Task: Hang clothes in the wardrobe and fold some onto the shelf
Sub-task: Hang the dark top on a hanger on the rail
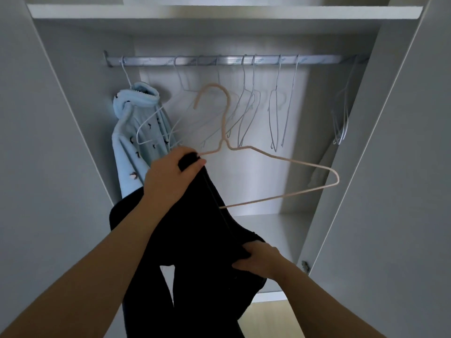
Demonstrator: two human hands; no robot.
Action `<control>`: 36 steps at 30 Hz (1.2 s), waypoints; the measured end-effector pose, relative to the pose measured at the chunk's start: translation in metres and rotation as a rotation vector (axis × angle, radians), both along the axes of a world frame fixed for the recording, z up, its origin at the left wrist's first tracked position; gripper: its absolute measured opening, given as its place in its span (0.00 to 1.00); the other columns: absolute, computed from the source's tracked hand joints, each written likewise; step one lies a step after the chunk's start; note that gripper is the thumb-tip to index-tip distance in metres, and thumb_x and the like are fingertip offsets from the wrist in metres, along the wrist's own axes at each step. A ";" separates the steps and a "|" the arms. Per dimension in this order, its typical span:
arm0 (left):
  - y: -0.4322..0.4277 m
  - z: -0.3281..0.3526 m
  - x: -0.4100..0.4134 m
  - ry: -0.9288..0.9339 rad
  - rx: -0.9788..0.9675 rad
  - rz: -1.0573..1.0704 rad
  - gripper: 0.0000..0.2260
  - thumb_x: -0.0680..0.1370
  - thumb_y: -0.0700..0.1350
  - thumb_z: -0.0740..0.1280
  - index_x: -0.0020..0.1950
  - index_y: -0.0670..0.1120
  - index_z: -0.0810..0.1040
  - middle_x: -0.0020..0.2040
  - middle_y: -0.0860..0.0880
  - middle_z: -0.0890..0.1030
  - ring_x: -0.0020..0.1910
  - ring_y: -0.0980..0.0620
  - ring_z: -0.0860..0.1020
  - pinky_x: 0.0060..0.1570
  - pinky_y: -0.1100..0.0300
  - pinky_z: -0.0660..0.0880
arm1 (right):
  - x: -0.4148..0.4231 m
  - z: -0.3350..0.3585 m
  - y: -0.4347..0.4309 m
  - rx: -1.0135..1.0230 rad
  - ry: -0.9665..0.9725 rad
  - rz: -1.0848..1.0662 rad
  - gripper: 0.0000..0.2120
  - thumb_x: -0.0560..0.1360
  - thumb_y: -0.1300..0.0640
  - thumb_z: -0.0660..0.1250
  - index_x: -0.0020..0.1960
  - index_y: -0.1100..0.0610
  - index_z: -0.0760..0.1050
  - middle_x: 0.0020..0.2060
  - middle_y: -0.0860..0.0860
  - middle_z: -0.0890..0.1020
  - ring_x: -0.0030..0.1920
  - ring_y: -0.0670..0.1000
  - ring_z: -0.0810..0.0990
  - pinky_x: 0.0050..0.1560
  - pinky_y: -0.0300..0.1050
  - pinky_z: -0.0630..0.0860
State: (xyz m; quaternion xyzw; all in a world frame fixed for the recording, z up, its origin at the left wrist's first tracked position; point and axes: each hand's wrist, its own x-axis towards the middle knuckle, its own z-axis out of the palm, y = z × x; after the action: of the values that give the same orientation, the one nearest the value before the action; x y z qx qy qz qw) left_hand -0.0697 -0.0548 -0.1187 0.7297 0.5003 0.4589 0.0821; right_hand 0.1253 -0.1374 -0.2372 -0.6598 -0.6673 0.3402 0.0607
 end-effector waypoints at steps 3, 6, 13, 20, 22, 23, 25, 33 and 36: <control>0.005 0.007 -0.019 0.006 0.019 -0.009 0.11 0.74 0.54 0.68 0.53 0.50 0.79 0.45 0.56 0.78 0.46 0.56 0.76 0.49 0.62 0.68 | 0.010 -0.015 -0.001 0.071 -0.340 -0.035 0.11 0.74 0.53 0.59 0.54 0.52 0.73 0.53 0.50 0.79 0.58 0.52 0.75 0.61 0.51 0.60; 0.003 0.009 -0.033 0.075 0.017 -0.036 0.10 0.74 0.51 0.69 0.52 0.49 0.80 0.42 0.57 0.78 0.44 0.54 0.77 0.48 0.59 0.71 | 0.020 -0.011 0.006 0.276 -0.455 -0.129 0.10 0.72 0.58 0.57 0.51 0.53 0.74 0.51 0.50 0.80 0.58 0.52 0.75 0.61 0.51 0.62; -0.003 -0.001 -0.055 0.305 0.000 -0.011 0.10 0.74 0.52 0.68 0.51 0.48 0.80 0.41 0.49 0.82 0.42 0.47 0.80 0.41 0.58 0.71 | 0.039 -0.001 0.011 0.412 -0.413 -0.302 0.12 0.72 0.63 0.56 0.50 0.56 0.77 0.49 0.53 0.80 0.50 0.55 0.79 0.45 0.42 0.71; -0.002 -0.012 -0.071 0.658 0.129 -0.114 0.20 0.73 0.63 0.57 0.39 0.48 0.79 0.30 0.53 0.77 0.31 0.49 0.78 0.29 0.66 0.61 | 0.055 0.012 0.005 0.494 -0.574 -0.333 0.09 0.71 0.62 0.57 0.46 0.54 0.74 0.45 0.51 0.80 0.49 0.53 0.77 0.50 0.43 0.67; -0.001 -0.018 -0.071 0.670 0.089 -0.109 0.17 0.74 0.61 0.61 0.40 0.49 0.78 0.29 0.56 0.72 0.32 0.48 0.79 0.32 0.61 0.64 | 0.055 0.016 0.006 0.510 -0.445 -0.346 0.10 0.70 0.65 0.58 0.46 0.59 0.77 0.45 0.53 0.80 0.47 0.54 0.77 0.46 0.44 0.70; 0.000 -0.021 -0.070 0.644 0.065 -0.090 0.14 0.75 0.59 0.64 0.41 0.49 0.78 0.30 0.55 0.71 0.33 0.47 0.79 0.34 0.59 0.64 | 0.053 0.018 0.006 0.529 -0.351 -0.343 0.11 0.70 0.66 0.58 0.47 0.61 0.78 0.45 0.54 0.79 0.47 0.55 0.77 0.45 0.44 0.72; 0.000 -0.026 -0.065 0.565 0.036 -0.039 0.11 0.74 0.56 0.66 0.44 0.49 0.77 0.32 0.52 0.75 0.35 0.47 0.78 0.32 0.59 0.63 | 0.045 0.024 0.006 0.588 -0.208 -0.308 0.12 0.68 0.69 0.60 0.46 0.63 0.79 0.45 0.54 0.79 0.50 0.54 0.75 0.46 0.43 0.71; -0.012 -0.038 -0.027 0.415 0.027 -0.036 0.12 0.75 0.57 0.63 0.50 0.51 0.77 0.39 0.51 0.81 0.41 0.50 0.79 0.35 0.60 0.64 | -0.018 0.059 0.004 0.970 0.151 -0.003 0.10 0.63 0.73 0.66 0.40 0.63 0.81 0.55 0.59 0.78 0.58 0.61 0.73 0.58 0.41 0.63; -0.016 -0.036 -0.025 0.316 0.015 -0.072 0.10 0.75 0.55 0.66 0.50 0.50 0.77 0.38 0.53 0.80 0.38 0.53 0.77 0.32 0.66 0.64 | -0.018 0.065 0.009 0.898 0.031 -0.149 0.28 0.66 0.56 0.72 0.64 0.48 0.71 0.70 0.50 0.64 0.68 0.53 0.61 0.65 0.48 0.57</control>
State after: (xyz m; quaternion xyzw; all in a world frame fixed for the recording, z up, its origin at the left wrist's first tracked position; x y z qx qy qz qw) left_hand -0.0951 -0.0705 -0.1546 0.8106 0.4772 0.3391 0.0133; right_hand 0.1077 -0.1279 -0.1719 -0.6093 -0.6983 0.0218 0.3750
